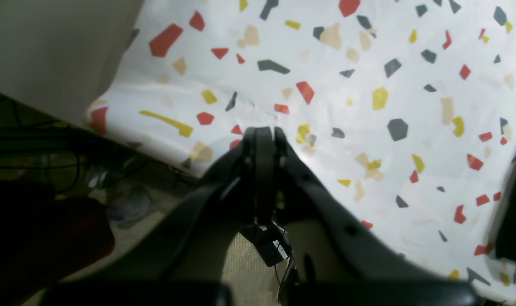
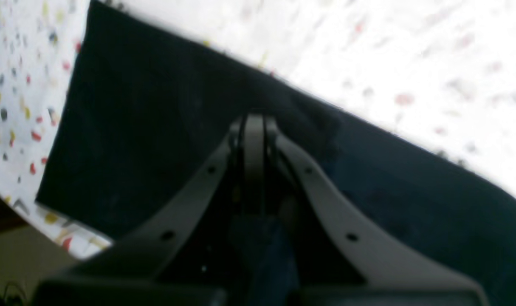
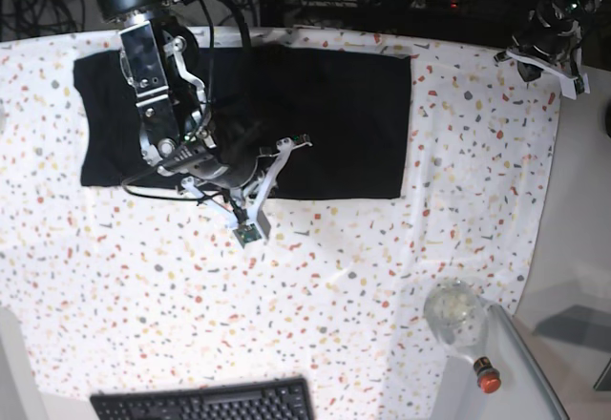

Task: Layout the t-shirt on the table in an organized manner, then fold the t-shirt properly
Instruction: 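Pull the right gripper back along the shirt edge and lift away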

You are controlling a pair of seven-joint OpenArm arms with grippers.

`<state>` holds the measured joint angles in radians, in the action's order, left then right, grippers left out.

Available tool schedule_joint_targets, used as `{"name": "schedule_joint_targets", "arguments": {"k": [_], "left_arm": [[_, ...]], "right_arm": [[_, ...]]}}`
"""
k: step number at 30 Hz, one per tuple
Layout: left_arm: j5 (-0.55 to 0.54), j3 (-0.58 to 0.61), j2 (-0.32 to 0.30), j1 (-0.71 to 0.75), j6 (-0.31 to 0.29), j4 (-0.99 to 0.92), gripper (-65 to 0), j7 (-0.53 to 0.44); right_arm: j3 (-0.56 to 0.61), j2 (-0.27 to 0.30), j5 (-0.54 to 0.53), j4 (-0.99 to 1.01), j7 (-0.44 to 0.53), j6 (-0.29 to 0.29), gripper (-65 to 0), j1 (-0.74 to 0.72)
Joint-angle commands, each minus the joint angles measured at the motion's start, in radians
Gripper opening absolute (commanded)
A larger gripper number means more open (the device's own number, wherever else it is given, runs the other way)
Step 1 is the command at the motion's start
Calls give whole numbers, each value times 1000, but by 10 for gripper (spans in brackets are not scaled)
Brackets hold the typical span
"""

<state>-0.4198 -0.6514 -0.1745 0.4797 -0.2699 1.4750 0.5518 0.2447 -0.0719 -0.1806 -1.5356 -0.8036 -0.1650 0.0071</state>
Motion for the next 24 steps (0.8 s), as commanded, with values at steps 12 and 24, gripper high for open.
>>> {"name": "schedule_joint_targets", "arguments": {"k": [12,24], "left_arm": [[-4,-9,-27,4,-4,-56,-650,-19],[-4,-9,-32,-16,-4,-56,-650,-19]], "right_arm": [[-98,17,-6,373,241,-5,-650,-131],[-133,60,-6,-23,301,-6,-650,27]]}}
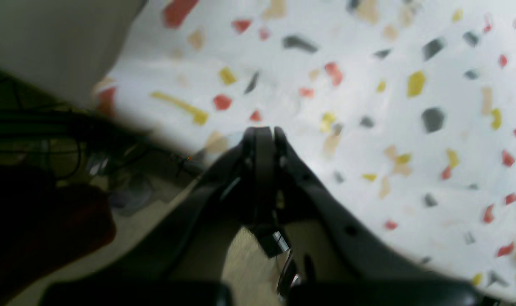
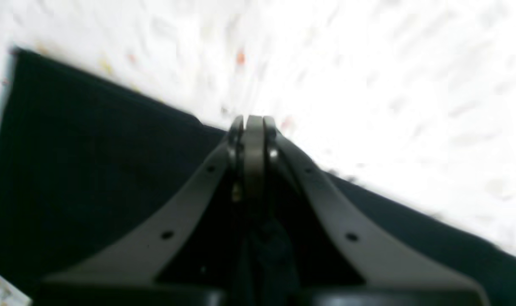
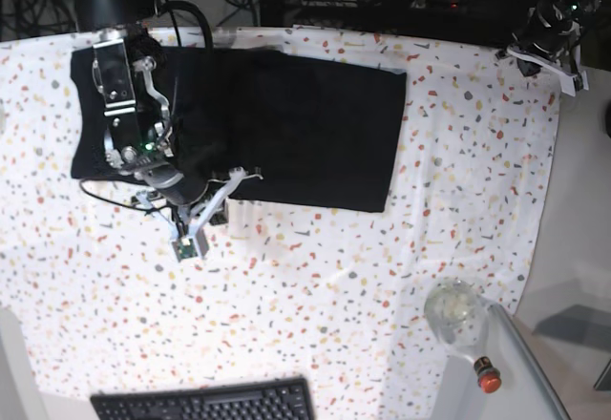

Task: Layout the t-shirt on the table in an organized manner, then fold the t-shirt properly
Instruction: 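Pull the right gripper back along the shirt edge and lift away, then grasp the two ends of the folded shirt with both grippers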

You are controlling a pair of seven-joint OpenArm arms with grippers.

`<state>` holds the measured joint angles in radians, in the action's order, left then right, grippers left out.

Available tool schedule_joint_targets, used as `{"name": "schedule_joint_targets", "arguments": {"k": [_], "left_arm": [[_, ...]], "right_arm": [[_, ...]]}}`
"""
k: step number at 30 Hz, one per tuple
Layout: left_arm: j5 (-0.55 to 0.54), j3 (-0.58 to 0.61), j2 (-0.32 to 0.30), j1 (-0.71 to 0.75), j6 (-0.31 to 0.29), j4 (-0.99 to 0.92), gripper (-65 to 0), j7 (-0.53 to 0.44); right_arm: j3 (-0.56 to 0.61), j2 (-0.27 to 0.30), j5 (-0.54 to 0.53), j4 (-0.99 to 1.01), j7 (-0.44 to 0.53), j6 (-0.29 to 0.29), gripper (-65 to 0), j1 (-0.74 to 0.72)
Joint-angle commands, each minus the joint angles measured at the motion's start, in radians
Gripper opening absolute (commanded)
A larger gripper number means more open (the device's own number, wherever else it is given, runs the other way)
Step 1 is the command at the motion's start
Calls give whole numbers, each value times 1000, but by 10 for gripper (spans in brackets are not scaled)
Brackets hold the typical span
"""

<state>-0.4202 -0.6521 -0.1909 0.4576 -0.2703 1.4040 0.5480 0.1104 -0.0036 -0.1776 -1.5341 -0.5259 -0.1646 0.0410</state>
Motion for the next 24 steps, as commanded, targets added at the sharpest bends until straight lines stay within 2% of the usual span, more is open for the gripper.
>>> {"name": "schedule_joint_targets", "arguments": {"k": [1,4,5,7,8,9,11,12,13,15,20,24], "left_arm": [[-4,-5,-15,7,-4,14,-650,-15],[-4,2,-25,5,-4,24,-650,-15],[-4,12,-26,5,-4,25,-650,-15],[-4,41,-31,5,-4,24,-650,-15],[-4,53,-31,3,-4,24,-650,-21],[-4,64,-31,3,-4,24,-650,-41],[-3,97,-32,0,-4,16,-650,-108],[-1,120,-40,2,-4,14,-650,-136],[5,148,-49,3,-4,14,-650,-161],[33,196,-52,-1,-4,13,-650,-182],[133,256,-46,-36,-4,10,-650,-191],[146,260,-45,-52,-4,-19,-650,-191]], "right_arm": [[-1,-6,-9,-76,20,-6,-650,18],[-119,-3,-23,-210,-38,-6,-650,101],[-180,-19,-64,-237,-59,-6,-608,129],[-301,-23,-182,-251,-86,-8,-383,173],[-358,-9,-254,-250,-95,-16,-266,191],[-395,4,-313,-245,-101,-39,-176,205],[-467,44,-440,-222,-115,-125,-47,228],[-496,64,-492,-204,-116,-172,-15,236],[-529,87,-550,-173,-116,-226,-2,241],[-573,124,-613,-107,-116,-283,-6,239],[-618,202,-624,47,-116,-295,-18,213],[-621,262,-624,185,-115,-301,-18,190]]}}
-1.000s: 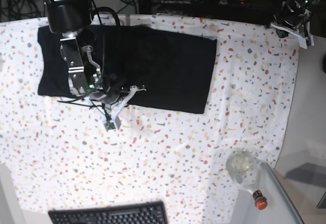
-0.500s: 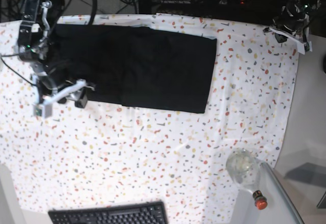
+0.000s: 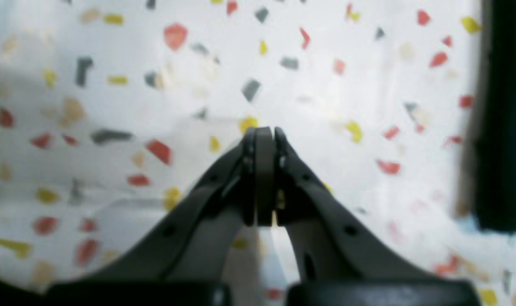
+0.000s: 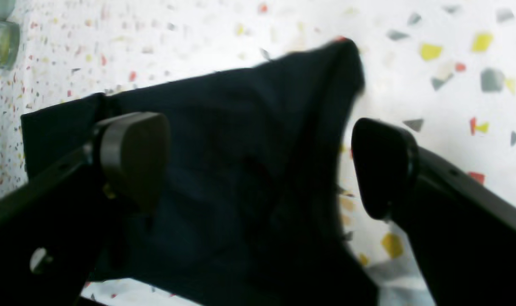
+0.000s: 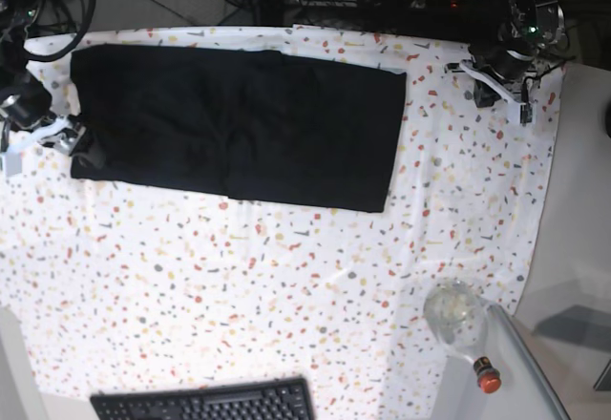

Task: Layout the t-shirt on the table in an organized manner, then fold the t-shirt properly
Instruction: 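Grasp the two ends of the folded shirt with both grippers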

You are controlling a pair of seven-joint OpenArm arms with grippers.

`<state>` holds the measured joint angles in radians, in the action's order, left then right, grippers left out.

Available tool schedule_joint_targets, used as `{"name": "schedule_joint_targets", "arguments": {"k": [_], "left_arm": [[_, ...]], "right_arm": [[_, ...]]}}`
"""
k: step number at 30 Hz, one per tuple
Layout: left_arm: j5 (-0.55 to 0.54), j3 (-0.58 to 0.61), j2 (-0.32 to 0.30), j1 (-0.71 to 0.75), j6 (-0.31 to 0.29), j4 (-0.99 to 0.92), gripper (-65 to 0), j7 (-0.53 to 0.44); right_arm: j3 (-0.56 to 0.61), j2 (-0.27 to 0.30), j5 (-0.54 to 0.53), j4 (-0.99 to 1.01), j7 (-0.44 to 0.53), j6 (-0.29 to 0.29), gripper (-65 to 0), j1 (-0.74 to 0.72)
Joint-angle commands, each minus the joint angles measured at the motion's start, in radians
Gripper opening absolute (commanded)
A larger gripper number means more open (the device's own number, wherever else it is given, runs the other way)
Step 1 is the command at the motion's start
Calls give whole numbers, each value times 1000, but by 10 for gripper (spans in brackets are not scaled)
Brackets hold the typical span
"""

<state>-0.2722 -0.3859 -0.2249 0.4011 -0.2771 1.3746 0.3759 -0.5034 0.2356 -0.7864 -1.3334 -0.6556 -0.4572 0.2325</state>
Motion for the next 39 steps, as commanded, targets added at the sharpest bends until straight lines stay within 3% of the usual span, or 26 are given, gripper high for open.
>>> {"name": "schedule_joint_targets", "arguments": {"k": [1,6,10,15,20,28,30,32,37,39], "left_arm": [[-2,-3,-12,-6,3,7,-650,-19],[3,-2,-12,-24,3,-30,-650,-19],[3,0,-11,-41,3,-42,-650,-19],[3,52,-12,-58,3,-56,-650,-19],[1,90,-11,-70,3,-56,-650,-19],[3,158,-9,-92,3,-57,-650,-19],[3,187,-9,-92,3,-57,-650,-19],[3,226,-9,-93,5,-57,-650,-19],[3,307,20,-130,5,-83,-650,-19],[3,328,31,-150,5,-108,-650,-19]], "right_arm": [[-2,38,-15,18,17,-8,-18,-2],[-1,49,-15,113,17,-22,-18,-14],[1,46,-14,148,13,-125,-24,-11],[117,46,-14,144,13,-202,-119,9],[183,23,-15,151,20,-208,-138,6],[90,6,-14,153,21,-208,-150,-11],[81,11,-14,165,21,-208,-204,-15],[79,11,-14,183,21,-208,-306,-32],[81,11,-14,208,18,-208,-630,-60],[81,11,-14,200,13,-206,-650,-71]]}}
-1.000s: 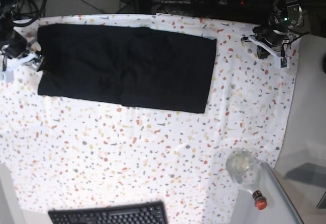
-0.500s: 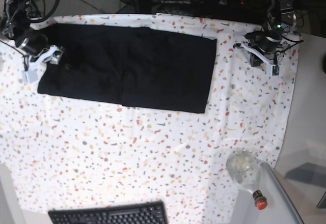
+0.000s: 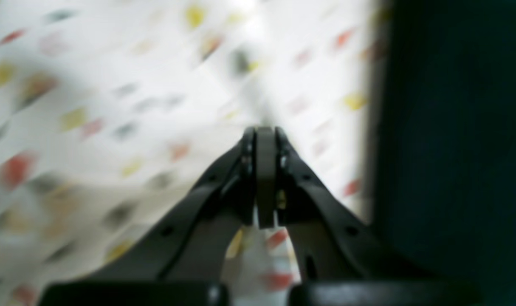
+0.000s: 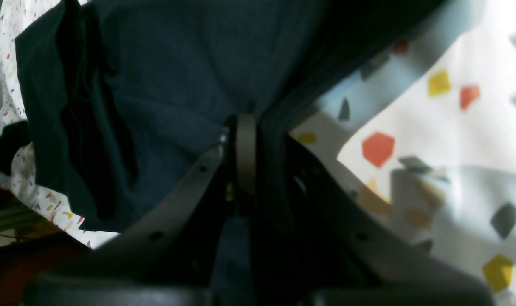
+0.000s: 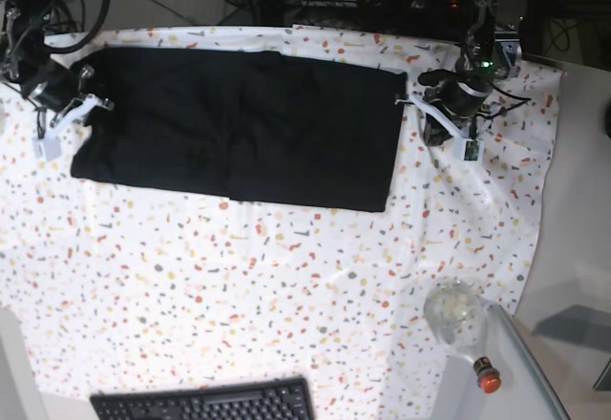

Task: Layout the t-shirt on the table in an organized manner, then fold the t-shirt properly
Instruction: 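Grasp the two ends of the folded shirt with both grippers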

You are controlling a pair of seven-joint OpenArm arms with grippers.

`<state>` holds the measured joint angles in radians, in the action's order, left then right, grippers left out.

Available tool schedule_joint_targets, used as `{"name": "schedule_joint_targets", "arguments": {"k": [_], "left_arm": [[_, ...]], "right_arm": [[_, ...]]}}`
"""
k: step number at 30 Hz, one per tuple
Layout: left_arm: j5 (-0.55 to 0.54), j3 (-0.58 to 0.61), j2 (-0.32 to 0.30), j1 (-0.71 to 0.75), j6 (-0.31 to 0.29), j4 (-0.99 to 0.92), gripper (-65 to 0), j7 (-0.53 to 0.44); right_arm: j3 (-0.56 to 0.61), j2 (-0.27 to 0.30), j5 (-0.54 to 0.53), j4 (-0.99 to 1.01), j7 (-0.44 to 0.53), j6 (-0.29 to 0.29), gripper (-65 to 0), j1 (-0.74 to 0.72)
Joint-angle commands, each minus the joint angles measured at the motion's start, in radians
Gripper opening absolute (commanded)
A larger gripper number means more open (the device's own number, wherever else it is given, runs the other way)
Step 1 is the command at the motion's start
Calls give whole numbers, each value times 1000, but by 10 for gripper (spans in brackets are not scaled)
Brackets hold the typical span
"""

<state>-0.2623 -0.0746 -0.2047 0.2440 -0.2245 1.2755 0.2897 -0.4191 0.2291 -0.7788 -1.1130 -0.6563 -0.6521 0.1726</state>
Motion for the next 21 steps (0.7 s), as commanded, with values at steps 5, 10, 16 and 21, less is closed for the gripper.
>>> {"name": "schedule_joint_targets", "arguments": {"k": [5,10,16,21], "left_arm": [[-7,68,24,4,-48,-9,-650,67],[-7,68,21,28,-48,8,-650,67],[-7,66,18,62,-45,88,-650,75],[-7,65,14,91,-42,163,-650,76]], "right_arm": [[-1,17,-21,-43,-33,56,-650,-28],[-1,5,-21,-263,-132,130,-650,8],[1,-52,-21,-457,-248,217,-650,29],[1,-104,-21,-556,-336,219,-650,31]]}}
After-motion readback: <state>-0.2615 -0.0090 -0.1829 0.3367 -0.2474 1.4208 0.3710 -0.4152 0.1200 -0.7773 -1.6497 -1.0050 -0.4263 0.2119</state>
